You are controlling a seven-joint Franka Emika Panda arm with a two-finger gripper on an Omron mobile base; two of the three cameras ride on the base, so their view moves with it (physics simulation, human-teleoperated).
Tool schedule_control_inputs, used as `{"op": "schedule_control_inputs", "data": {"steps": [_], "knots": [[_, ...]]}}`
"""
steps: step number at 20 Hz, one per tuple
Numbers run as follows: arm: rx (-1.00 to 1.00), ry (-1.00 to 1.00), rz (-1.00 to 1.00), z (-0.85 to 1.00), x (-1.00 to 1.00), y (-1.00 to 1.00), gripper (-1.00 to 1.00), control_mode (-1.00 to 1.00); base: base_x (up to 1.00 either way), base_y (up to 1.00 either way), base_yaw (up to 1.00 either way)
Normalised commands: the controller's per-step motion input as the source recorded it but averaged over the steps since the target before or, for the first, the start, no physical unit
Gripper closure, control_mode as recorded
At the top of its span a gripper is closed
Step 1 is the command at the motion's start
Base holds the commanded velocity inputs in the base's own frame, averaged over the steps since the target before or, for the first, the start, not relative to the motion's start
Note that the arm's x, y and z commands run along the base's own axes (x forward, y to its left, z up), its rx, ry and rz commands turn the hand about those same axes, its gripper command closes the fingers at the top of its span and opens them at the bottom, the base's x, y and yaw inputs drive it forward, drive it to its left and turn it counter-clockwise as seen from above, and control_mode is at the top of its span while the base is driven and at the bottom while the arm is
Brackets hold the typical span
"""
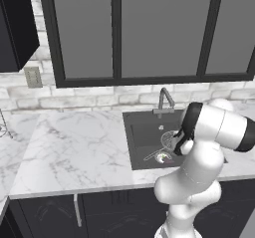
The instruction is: Pick the colander and strainer and place them in the sink. Then turn on the water.
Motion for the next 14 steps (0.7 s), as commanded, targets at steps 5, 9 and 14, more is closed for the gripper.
{"op": "schedule_control_inputs", "data": {"steps": [5, 9, 14], "knots": [[0.00, 0.00, 0.00, -0.25, 0.28, 0.00, 1.00, -1.00, 0.00, 0.00, 0.00], [0.00, 0.02, 0.00, -0.27, 0.32, 0.00, 1.00, -1.00, 0.00, 0.00, 0.00], [0.00, 0.02, 0.00, -0.27, 0.30, 0.00, 1.00, -1.00, 0.00, 0.00, 0.00]]}}
